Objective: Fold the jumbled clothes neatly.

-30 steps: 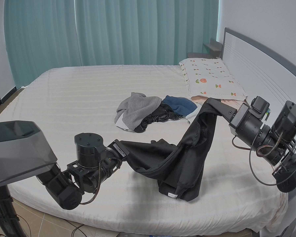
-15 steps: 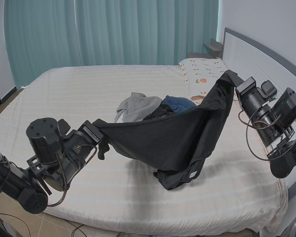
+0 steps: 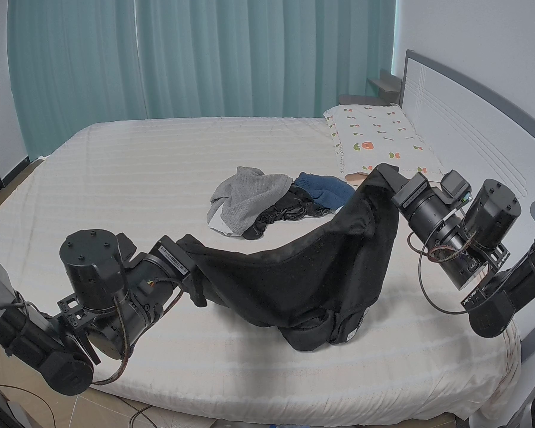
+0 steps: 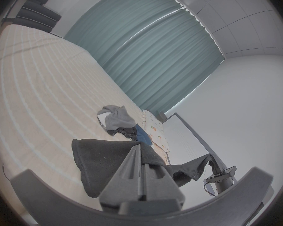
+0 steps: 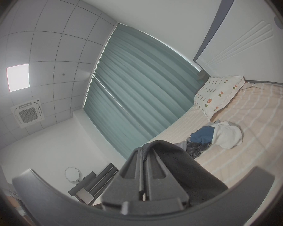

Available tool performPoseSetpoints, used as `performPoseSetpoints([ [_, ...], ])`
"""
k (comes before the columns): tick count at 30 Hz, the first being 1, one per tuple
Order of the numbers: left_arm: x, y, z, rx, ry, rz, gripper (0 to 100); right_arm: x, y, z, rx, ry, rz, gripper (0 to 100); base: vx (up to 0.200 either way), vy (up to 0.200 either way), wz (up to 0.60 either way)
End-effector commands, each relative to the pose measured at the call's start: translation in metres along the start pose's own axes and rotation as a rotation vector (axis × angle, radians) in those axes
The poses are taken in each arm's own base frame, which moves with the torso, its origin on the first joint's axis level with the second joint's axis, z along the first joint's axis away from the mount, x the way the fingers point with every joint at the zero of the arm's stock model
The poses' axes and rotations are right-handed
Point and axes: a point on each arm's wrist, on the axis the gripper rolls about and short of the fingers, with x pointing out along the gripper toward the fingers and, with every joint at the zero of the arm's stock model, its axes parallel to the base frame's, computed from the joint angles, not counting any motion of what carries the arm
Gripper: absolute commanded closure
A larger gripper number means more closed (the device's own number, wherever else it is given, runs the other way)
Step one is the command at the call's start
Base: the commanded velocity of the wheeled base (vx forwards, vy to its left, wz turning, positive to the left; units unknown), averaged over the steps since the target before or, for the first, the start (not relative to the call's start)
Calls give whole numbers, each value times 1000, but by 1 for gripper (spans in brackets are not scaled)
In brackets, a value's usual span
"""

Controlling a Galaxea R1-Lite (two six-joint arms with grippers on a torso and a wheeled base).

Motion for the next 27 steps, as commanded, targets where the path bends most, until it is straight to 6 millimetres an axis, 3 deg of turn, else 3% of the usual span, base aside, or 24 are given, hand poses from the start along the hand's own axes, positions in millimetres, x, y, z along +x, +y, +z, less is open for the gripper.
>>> performPoseSetpoints([
  [1,8,11,-11,-10,54,30,100,0,-6,-14,-3,46,-21,100,0,0,0],
  [3,7,11,-10,-27,54,28,100,-3,-4,-16,-3,56,-16,100,0,0,0],
  [12,8,12,-12,-28,62,31,100,-4,-4,-18,-11,64,-17,100,-200,0,0],
  [27,13,13,-3,-61,60,6,100,-4,-4,-20,-14,76,-13,100,0,0,0],
])
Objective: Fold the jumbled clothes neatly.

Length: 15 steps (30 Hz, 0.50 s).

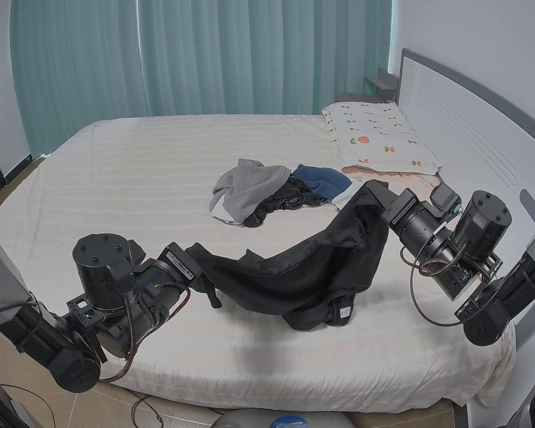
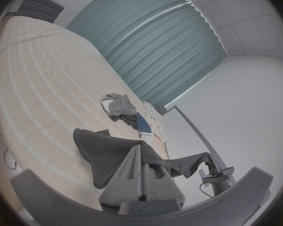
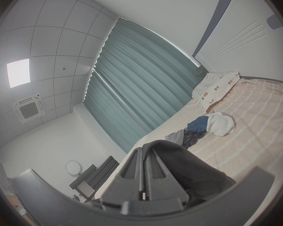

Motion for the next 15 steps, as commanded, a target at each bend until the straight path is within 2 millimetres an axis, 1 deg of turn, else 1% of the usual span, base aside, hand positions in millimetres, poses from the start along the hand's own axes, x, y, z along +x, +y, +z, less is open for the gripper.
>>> performPoseSetpoints([
  [1,3,3,6,-21,-1,-8,100,0,1,-2,-4,12,8,100,0,0,0],
  [3,3,5,12,-38,20,-27,100,0,1,-2,-8,17,14,100,0,0,0],
  [6,3,9,15,-62,46,-36,100,0,1,-2,-8,17,16,100,0,200,0],
  [9,6,12,20,-68,30,-24,100,-1,1,-3,-10,20,15,100,0,200,0],
  [11,6,12,20,-68,30,-24,100,-1,1,-3,-10,20,15,100,0,200,0],
  [12,8,14,25,-72,14,-21,100,0,1,-4,-10,22,13,100,0,200,0],
  [15,8,13,27,-74,4,-25,100,0,0,-4,-10,24,12,100,0,200,0],
])
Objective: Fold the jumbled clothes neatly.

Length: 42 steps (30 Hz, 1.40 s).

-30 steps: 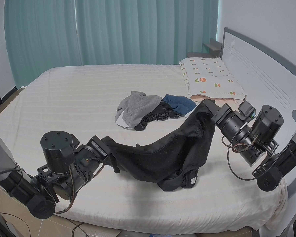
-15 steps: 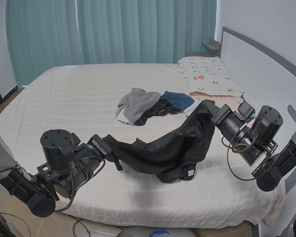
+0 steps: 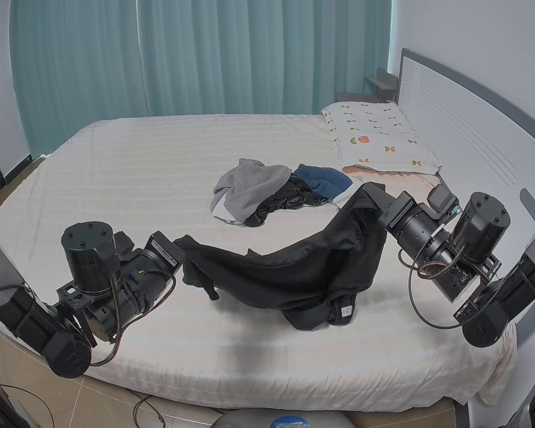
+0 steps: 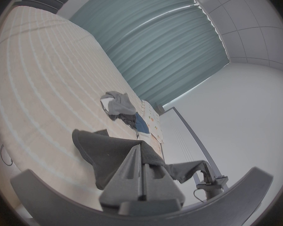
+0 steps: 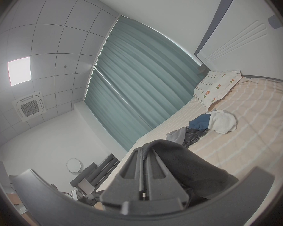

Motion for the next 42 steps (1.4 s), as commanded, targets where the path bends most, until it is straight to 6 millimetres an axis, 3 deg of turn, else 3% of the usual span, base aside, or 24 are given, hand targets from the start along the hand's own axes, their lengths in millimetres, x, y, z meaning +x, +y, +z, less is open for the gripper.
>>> performPoseSetpoints([
  [1,1,-1,5,-4,-20,-1,100,1,-1,-1,-1,3,-4,100,0,200,0],
  [21,2,0,13,1,-50,3,100,3,-2,2,-1,-16,1,100,0,200,0],
  [32,3,2,22,-4,-82,6,100,9,-13,4,-4,-33,-18,100,0,200,0],
  [42,-3,-2,28,21,-106,-6,100,9,-16,17,-4,-87,-9,100,0,200,0],
])
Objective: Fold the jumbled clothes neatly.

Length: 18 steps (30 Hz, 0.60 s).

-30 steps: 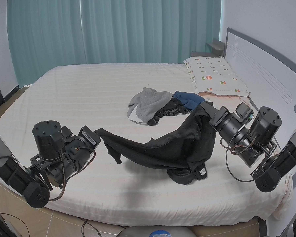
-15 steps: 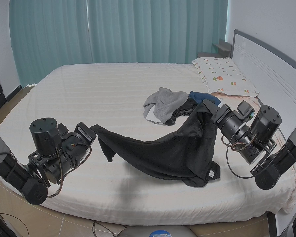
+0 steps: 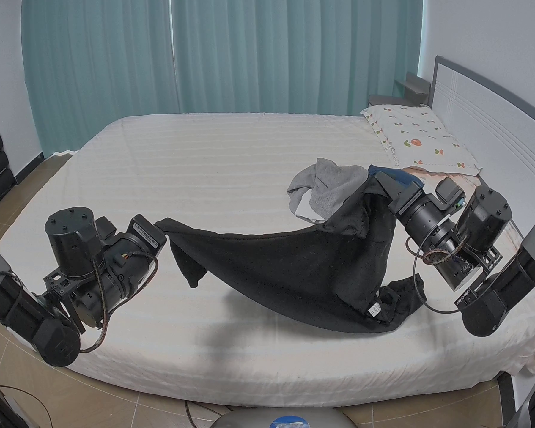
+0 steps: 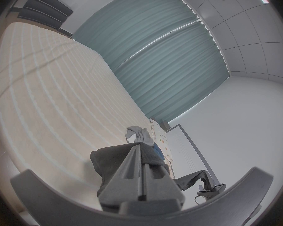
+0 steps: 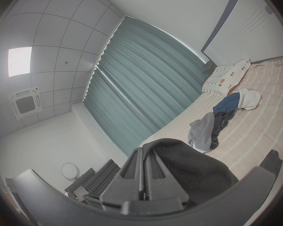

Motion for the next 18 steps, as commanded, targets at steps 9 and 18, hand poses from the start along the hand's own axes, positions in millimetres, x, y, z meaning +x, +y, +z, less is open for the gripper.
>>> performPoseSetpoints([
  [9,-4,-3,3,-1,-11,-13,100,2,1,-3,5,0,14,100,0,200,0],
  [18,-4,-4,4,0,-14,-16,100,4,5,-2,12,-13,25,100,0,200,0],
])
